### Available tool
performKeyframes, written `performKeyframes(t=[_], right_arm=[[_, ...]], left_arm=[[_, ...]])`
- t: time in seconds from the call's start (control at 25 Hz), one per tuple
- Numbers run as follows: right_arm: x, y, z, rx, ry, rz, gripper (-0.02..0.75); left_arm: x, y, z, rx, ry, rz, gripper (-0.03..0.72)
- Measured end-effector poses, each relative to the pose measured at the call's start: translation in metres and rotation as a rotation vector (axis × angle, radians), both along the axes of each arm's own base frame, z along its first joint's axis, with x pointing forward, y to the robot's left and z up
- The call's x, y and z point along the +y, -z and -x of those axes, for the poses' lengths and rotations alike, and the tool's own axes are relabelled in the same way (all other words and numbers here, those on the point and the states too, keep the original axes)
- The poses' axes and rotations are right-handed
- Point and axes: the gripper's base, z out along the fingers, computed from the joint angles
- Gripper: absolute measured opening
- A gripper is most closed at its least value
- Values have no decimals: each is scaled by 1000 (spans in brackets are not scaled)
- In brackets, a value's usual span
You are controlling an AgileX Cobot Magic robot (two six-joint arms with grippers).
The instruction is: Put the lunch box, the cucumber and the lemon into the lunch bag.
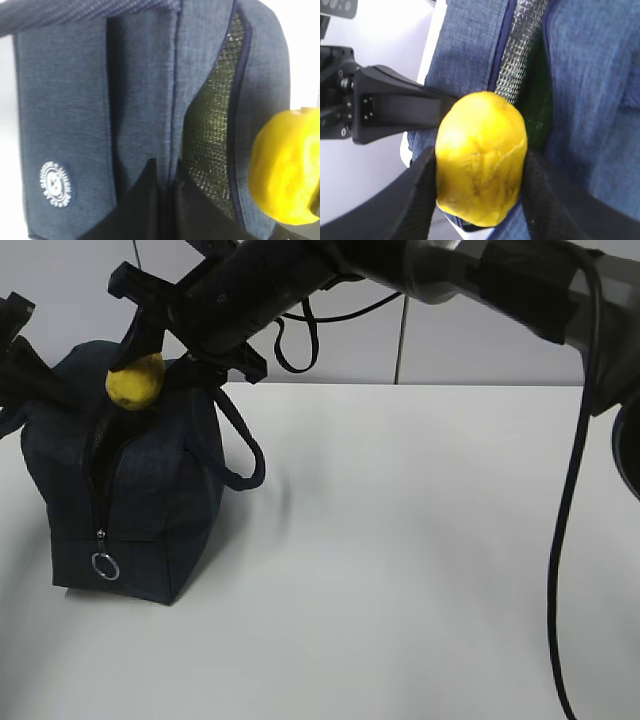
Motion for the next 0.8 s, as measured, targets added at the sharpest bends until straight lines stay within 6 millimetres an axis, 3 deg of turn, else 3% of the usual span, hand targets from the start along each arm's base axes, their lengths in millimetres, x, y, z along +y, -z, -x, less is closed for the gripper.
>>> performKeyframes(t=[0.28,0.44,0.6,0.8], right_arm=[[4,15,-5,28,10,-6,391],[4,23,-6,46,4,4,478],[5,23,-5,47,4,3,568],[5,16,-1,26,-64,11,560]], left_arm=[[-9,-2,-1,-13,21,23,-13],[-9,-2,-1,-14,22,23,-13],[-10,-2,-1,-15,23,26,-13],[-10,-2,-1,-16,25,25,-13]])
